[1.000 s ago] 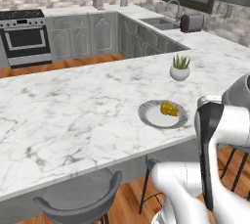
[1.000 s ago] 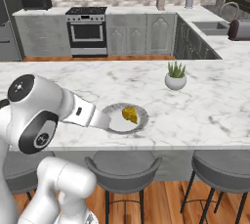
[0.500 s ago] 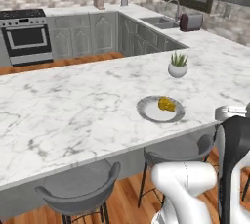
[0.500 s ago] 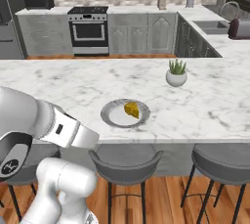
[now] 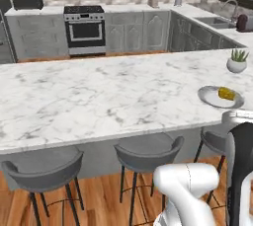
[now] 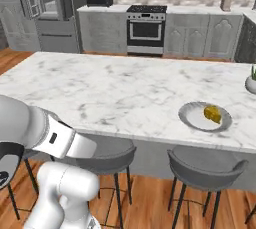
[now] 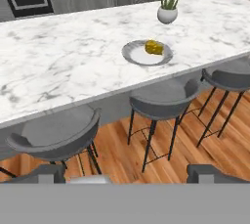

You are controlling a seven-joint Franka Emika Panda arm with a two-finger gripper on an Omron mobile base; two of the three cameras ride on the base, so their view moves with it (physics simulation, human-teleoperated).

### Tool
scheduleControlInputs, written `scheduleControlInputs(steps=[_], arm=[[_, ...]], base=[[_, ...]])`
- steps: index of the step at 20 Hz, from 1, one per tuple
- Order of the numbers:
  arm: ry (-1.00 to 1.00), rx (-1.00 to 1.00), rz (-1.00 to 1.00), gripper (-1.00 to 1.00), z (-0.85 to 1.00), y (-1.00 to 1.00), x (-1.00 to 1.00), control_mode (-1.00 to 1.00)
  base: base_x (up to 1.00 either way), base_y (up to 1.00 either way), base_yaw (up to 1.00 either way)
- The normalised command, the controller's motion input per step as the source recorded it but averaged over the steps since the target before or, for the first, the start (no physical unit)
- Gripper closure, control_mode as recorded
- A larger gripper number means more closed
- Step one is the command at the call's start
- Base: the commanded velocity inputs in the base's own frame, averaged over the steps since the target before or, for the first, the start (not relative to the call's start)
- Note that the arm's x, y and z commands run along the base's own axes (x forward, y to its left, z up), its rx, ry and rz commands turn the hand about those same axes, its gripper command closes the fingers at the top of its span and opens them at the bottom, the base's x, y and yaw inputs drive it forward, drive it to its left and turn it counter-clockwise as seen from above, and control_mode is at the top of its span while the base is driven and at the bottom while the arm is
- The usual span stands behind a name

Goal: Take the cheese, steak, and avocado from the fridge and place them on the plate on the dining counter to create an appetizer plate.

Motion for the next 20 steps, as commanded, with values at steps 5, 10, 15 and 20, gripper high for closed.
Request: scheduleControlInputs(steps=[5, 10, 15, 20], arm=[[0.00, 0.00, 0.00, -1.00, 0.00, 0.00, 0.00, 1.00], [0.00, 0.00, 0.00, -1.00, 0.00, 0.00, 0.00, 1.00], [0.00, 0.00, 0.00, -1.00, 0.00, 0.00, 0.00, 1.00], [0.00, 0.00, 0.00, -1.00, 0.00, 0.00, 0.00, 1.00]], base=[[0.00, 1.00, 0.48], [0.01, 1.00, 0.43], [0.00, 1.00, 0.45], [0.17, 1.00, 0.32]])
